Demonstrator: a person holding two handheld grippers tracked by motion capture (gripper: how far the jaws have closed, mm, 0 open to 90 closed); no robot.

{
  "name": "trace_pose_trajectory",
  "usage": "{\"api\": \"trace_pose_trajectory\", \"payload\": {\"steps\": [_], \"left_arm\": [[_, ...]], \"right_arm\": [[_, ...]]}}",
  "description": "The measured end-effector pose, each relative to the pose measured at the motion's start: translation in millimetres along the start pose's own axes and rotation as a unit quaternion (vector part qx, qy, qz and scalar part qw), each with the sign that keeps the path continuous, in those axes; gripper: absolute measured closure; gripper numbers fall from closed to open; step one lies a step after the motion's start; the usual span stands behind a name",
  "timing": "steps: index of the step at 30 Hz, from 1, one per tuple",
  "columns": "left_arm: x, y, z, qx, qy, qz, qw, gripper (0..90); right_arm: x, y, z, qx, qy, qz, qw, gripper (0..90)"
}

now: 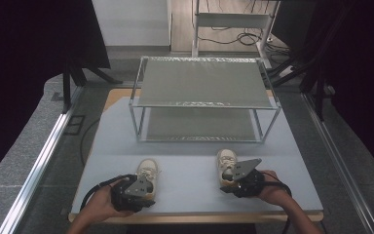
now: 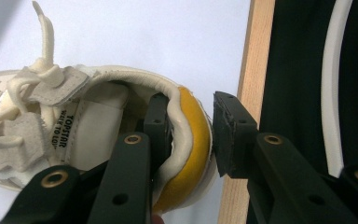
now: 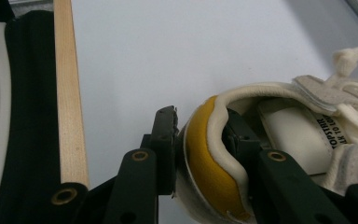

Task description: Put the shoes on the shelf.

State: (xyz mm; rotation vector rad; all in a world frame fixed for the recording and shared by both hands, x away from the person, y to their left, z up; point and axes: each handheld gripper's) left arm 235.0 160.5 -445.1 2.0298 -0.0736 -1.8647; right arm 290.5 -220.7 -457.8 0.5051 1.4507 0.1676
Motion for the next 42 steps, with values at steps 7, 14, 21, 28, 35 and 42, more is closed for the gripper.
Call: {"api": "trace_pose_trajectory", "payload": {"steps": [7, 14, 21, 28, 35, 42], "left_arm": [[-7.7, 5.3, 1.9, 0.009, 0.004, 0.011, 0.9999, 68.0], [-12.3, 12.5, 2.5, 0.017, 0.015, 0.014, 0.9996, 68.0], [-9.8, 19.2, 2.4, 0.019, 0.018, 0.007, 0.9996, 67.9], [-7.5, 25.0, 3.6, 0.023, 0.016, 0.001, 0.9996, 67.9], [-6.6, 31.3, 6.4, 0.033, 0.014, 0.001, 0.9994, 67.9], [-6.1, 33.6, 2.5, 0.028, 0.017, 0.001, 0.9995, 67.8]], "right_arm": [[-4.1, 3.1, -3.0, -0.015, -0.003, 0.000, 0.9999, 69.4], [-11.1, 7.5, -6.6, -0.027, -0.018, 0.002, 0.9995, 69.4], [-13.7, 8.9, -7.0, -0.032, -0.029, 0.002, 0.9991, 69.3], [-8.4, 9.7, -9.4, -0.038, -0.036, -0.010, 0.9986, 69.2], [-4.5, 10.5, -10.5, -0.040, -0.033, -0.011, 0.9986, 69.2], [0.1, 8.3, -9.2, -0.041, -0.032, -0.010, 0.9986, 69.1]]}}
Point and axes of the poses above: each handheld gripper's, and its own axes: x roughly forward along the jaws, y roughly out of its top, z roughly to its right, and after that the axes turned 15 degrees about -z, right-handed
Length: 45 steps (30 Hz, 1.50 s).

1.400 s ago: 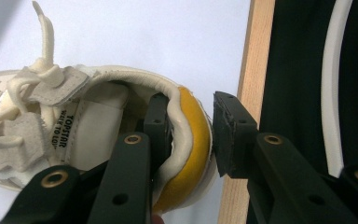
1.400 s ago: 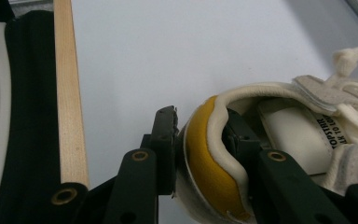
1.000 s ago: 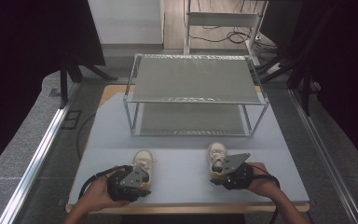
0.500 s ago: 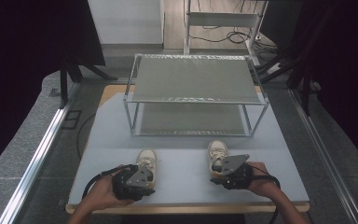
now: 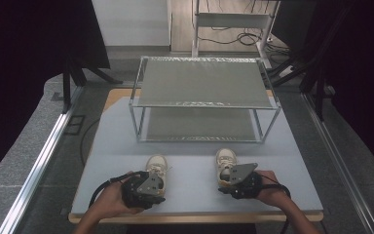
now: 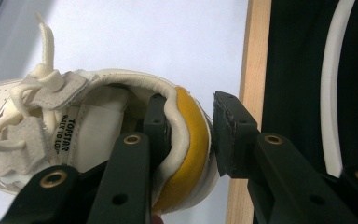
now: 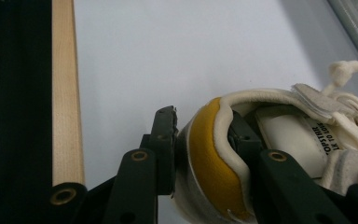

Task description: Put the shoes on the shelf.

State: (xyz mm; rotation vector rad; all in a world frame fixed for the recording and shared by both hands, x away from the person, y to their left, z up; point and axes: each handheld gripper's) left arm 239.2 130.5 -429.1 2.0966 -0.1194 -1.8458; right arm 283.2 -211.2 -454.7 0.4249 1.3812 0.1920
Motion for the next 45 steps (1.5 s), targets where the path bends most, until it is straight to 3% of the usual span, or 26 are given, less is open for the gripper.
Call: {"api": "trace_pose_trajectory", "payload": {"steps": [4, 20, 38, 45], "left_arm": [[1.1, 0.9, 1.7, 0.001, -0.001, 0.002, 1.0000, 67.8], [-3.6, 0.3, 1.5, 0.000, 0.003, 0.006, 1.0000, 67.5], [12.9, 2.6, 6.6, 0.005, -0.004, -0.015, 0.9999, 67.2], [17.1, 2.2, 10.4, 0.002, 0.000, -0.013, 0.9999, 67.6]], "right_arm": [[0.1, -1.5, 0.0, 0.005, -0.002, 0.004, 1.0000, 69.2], [-6.3, 11.3, -3.7, -0.013, -0.011, 0.000, 0.9999, 69.1], [3.6, 16.7, -9.5, -0.029, -0.014, -0.017, 0.9993, 68.7], [4.2, 11.9, -9.9, -0.012, -0.014, -0.003, 0.9998, 68.6]]}}
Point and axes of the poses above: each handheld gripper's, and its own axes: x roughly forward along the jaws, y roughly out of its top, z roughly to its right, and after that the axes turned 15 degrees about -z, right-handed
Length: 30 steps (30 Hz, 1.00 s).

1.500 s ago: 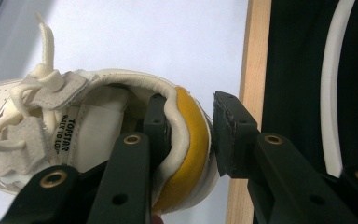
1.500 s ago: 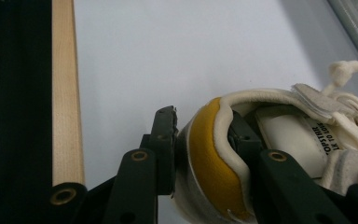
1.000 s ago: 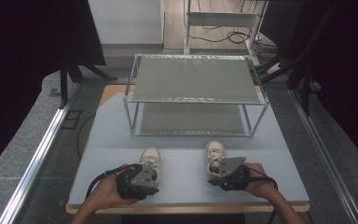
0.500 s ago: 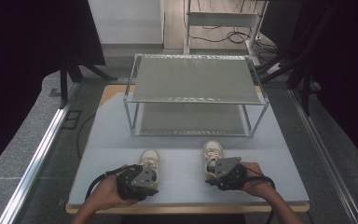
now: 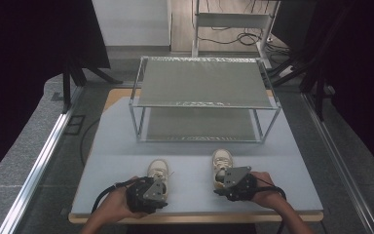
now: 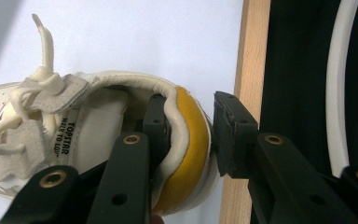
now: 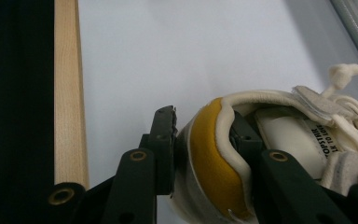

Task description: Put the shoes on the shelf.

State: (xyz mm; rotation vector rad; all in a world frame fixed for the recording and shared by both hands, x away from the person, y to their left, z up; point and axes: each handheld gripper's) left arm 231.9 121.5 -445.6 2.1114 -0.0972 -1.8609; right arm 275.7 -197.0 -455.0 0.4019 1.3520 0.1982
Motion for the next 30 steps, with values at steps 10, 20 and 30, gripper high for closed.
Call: {"api": "trace_pose_trajectory", "payload": {"steps": [10, 20, 30], "left_arm": [[0.9, 1.6, -0.2, -0.005, 0.000, 0.004, 1.0000, 67.9], [-0.2, 6.2, -4.0, 0.003, 0.003, 0.005, 1.0000, 67.9], [-11.9, 17.4, -15.4, 0.008, 0.017, 0.016, 0.9997, 68.0]], "right_arm": [[2.3, -3.4, -1.5, 0.014, -0.009, 0.019, 0.9997, 69.0], [-4.7, 2.7, -0.3, -0.006, -0.021, 0.022, 0.9995, 69.3], [-19.2, 13.4, 6.0, -0.019, -0.035, 0.025, 0.9989, 69.3]]}}
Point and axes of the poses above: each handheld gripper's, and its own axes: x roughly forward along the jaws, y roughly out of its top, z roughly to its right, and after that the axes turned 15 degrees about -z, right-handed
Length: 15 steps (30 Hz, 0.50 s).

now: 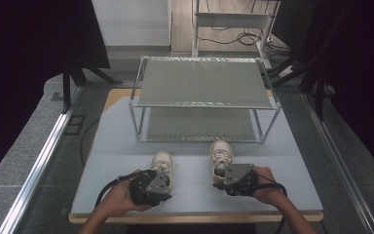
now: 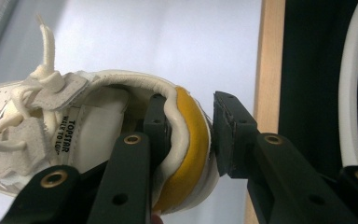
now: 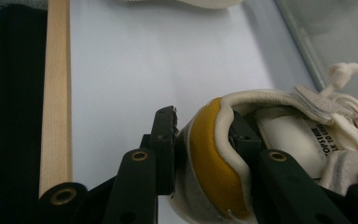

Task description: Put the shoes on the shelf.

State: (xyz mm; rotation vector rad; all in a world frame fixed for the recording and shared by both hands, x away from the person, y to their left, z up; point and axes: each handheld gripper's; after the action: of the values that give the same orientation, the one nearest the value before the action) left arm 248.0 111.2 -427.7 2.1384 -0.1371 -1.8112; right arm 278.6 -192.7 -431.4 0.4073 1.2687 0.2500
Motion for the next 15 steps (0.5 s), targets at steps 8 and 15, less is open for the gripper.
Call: {"api": "trace_pose_trajectory", "payload": {"steps": [8, 15], "left_arm": [[-8.6, 18.9, -16.4, 0.010, 0.015, 0.009, 0.9998, 68.0], [-7.6, 39.4, -38.4, 0.023, 0.031, 0.014, 0.9992, 67.9]], "right_arm": [[-5.0, 15.7, 11.7, -0.015, -0.006, 0.000, 0.9999, 69.2], [-1.1, 29.1, 30.6, -0.021, -0.017, -0.003, 0.9996, 69.1]]}}
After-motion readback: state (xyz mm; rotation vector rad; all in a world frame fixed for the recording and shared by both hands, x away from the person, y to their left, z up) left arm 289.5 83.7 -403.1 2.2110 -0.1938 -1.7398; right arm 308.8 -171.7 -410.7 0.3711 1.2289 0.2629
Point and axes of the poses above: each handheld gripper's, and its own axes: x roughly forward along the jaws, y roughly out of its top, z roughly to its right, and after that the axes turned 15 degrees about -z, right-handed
